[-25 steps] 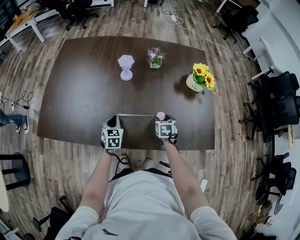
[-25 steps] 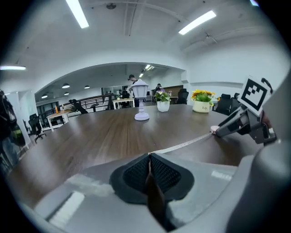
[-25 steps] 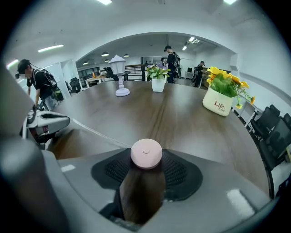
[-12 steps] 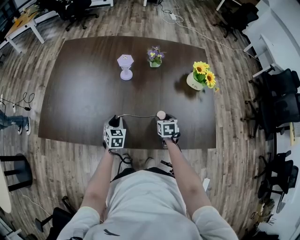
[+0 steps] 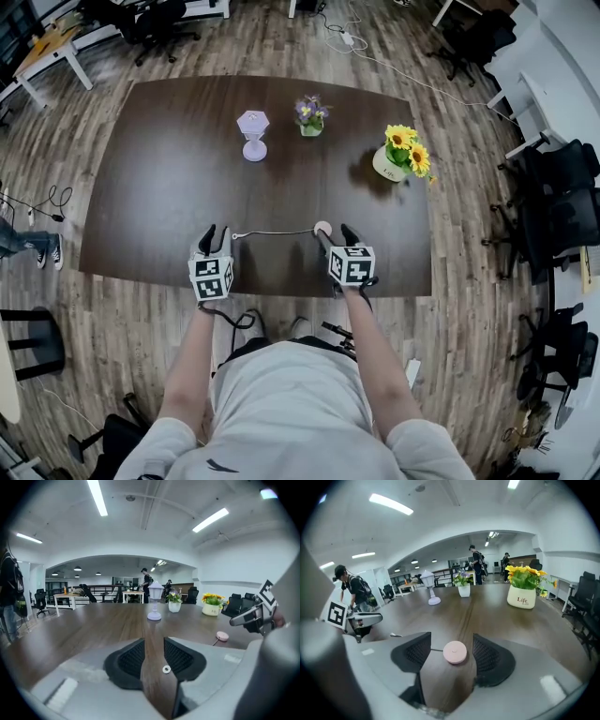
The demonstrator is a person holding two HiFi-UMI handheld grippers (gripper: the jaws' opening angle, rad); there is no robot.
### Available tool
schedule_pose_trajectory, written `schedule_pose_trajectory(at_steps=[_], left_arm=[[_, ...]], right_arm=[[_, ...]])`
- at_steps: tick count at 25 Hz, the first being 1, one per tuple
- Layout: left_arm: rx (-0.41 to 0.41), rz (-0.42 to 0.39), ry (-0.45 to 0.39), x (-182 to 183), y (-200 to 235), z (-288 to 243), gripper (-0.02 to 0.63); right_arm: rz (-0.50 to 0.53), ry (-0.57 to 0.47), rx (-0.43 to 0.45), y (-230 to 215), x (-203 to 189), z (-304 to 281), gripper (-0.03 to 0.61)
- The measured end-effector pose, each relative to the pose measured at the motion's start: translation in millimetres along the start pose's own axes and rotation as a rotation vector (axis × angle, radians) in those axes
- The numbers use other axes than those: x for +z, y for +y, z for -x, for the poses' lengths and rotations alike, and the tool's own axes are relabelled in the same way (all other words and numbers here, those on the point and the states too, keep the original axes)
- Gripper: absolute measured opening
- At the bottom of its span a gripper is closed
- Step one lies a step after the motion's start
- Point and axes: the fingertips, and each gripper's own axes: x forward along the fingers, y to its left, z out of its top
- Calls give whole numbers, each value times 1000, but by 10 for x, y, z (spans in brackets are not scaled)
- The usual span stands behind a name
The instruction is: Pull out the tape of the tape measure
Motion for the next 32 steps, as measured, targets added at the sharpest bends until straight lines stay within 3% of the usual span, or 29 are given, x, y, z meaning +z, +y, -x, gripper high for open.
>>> schedule_pose_trajectory(at_steps=[4,7,10,12,15,19,32], left_arm=[[-112,6,-137,445,-224,249,137],[-183,-25,-240,801,-424,505,127],[-178,-23,-318,1067,-489,769,124],[-174,-18,-347,1153,-512,888,101],[-174,-18,-365,1205,-536,964,38],[-170,-1,-392,1294,-557,1044,6],[-184,-7,-427,1359,-657,1206,6]], right_arm=[[-33,-148,166,231,280,303,262],[-26,-273,214,351,496,648,226],[-3,-376,208,399,638,991,115],[28,-413,199,414,691,1144,2],[55,-449,194,429,765,1301,2],[86,-465,182,448,824,1420,2],[103,-477,191,509,874,1566,-2]])
